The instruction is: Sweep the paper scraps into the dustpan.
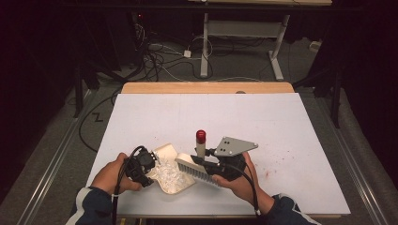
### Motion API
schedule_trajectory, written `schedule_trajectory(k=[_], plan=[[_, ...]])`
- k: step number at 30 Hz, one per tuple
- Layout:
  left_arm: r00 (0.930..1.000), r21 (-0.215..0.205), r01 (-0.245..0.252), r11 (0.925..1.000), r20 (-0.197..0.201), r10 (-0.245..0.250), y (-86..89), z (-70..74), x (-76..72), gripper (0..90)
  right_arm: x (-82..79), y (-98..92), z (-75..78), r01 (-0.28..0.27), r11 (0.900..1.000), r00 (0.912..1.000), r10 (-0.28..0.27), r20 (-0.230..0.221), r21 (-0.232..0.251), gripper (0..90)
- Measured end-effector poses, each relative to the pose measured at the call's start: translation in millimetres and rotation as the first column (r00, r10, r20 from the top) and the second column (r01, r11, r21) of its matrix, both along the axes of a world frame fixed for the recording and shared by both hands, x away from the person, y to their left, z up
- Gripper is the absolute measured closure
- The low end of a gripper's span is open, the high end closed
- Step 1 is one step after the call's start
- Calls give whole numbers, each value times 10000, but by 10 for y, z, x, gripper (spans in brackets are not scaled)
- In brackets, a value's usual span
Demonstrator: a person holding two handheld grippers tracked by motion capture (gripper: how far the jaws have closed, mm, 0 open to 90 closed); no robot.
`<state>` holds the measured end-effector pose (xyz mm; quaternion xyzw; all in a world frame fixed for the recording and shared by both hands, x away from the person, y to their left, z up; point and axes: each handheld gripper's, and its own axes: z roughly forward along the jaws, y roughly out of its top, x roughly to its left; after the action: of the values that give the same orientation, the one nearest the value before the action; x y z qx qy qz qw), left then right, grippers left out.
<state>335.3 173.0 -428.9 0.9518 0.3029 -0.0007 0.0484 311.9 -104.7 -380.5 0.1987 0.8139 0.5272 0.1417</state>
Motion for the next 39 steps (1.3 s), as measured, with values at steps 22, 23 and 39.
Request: schedule_trajectory(k=[22, 23, 39], plan=[[9621, -1014, -2629, 9595, 465, 2686, 249, -86, 271, 633, 51, -1269, 256, 1510, 9872, 9872, -1533, -445, -509, 717], [9557, -987, -2857, 9532, 445, 2910, 269, -97, 291, 633, 29, -1409, 272, 1569, 9852, 9856, -1606, -522, -687, 717], [8167, -2307, -5551, 7992, 311, 5762, 545, -183, 486, 621, -13, -2003, 267, 892, 9863, 9693, -1180, -2158, -1387, 716]])
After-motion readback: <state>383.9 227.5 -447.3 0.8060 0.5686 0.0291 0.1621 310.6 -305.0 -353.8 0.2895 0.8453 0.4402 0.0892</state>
